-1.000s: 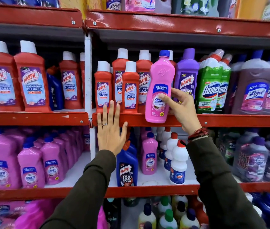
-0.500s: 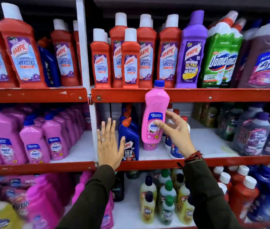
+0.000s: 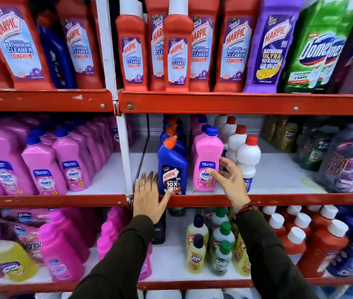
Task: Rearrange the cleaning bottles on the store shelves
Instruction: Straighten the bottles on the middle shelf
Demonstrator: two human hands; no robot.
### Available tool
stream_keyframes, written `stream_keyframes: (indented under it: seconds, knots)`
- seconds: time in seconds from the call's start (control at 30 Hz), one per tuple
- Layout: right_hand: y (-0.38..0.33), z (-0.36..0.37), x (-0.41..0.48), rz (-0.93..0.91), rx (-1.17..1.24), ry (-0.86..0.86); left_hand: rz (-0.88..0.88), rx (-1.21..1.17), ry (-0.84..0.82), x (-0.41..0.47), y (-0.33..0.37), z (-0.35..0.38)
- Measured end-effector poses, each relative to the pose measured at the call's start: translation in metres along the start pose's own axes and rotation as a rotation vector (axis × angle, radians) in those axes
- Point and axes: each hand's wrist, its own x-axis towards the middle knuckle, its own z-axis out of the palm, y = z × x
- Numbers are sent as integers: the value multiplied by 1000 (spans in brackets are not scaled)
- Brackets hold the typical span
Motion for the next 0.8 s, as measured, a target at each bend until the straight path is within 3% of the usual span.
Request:
stream_keyframes:
  seconds: [0.67, 0.73, 0.8]
  knots:
    - [44, -2, 2, 35, -86, -10, 3, -34, 42, -1, -1, 7]
    - [43, 1, -2, 61, -131, -6, -1, -134, 27, 0, -1, 5]
    - [35, 7, -9, 62, -181, 77, -58, -411, 17, 1, 0, -2]
